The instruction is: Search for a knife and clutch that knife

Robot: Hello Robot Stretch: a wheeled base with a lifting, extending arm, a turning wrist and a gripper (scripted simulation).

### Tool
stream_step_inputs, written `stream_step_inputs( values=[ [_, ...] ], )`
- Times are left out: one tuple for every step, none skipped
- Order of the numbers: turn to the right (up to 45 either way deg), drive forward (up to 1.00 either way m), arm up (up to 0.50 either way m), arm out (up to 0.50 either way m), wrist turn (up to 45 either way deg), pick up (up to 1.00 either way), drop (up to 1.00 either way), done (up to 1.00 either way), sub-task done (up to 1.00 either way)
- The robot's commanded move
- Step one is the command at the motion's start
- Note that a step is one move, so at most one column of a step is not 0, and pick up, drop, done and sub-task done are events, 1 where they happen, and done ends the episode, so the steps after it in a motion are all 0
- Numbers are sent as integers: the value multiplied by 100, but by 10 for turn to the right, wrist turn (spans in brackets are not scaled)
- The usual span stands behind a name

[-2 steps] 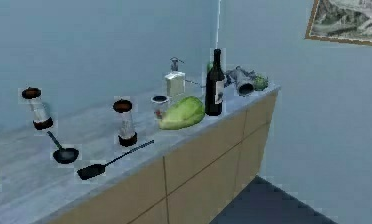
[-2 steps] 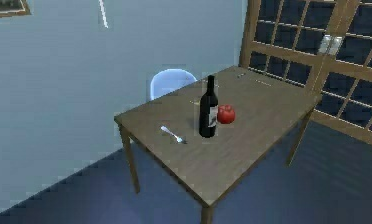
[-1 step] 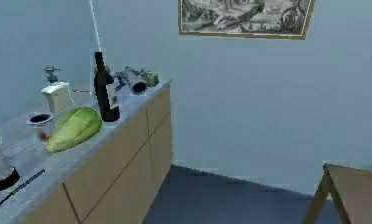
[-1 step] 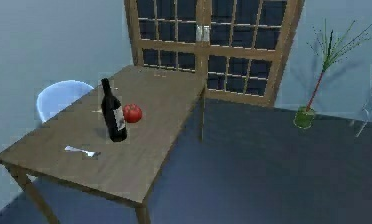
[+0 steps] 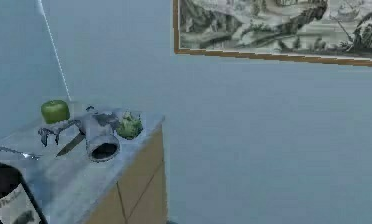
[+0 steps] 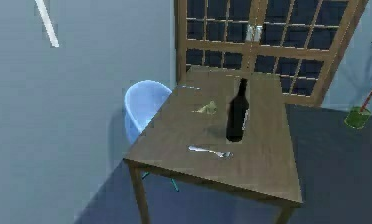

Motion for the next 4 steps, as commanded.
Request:
stream_step_inputs(
  values=[
    [-450, 0, 0, 0, 0, 0, 0, 0, 0],
    [-450, 0, 0, 0, 0, 0, 0, 0, 0],
    [-240, 0, 0, 0, 0, 0, 0, 0, 0],
    [-30, 0, 0, 0, 0, 0, 0, 0, 0]
  ],
)
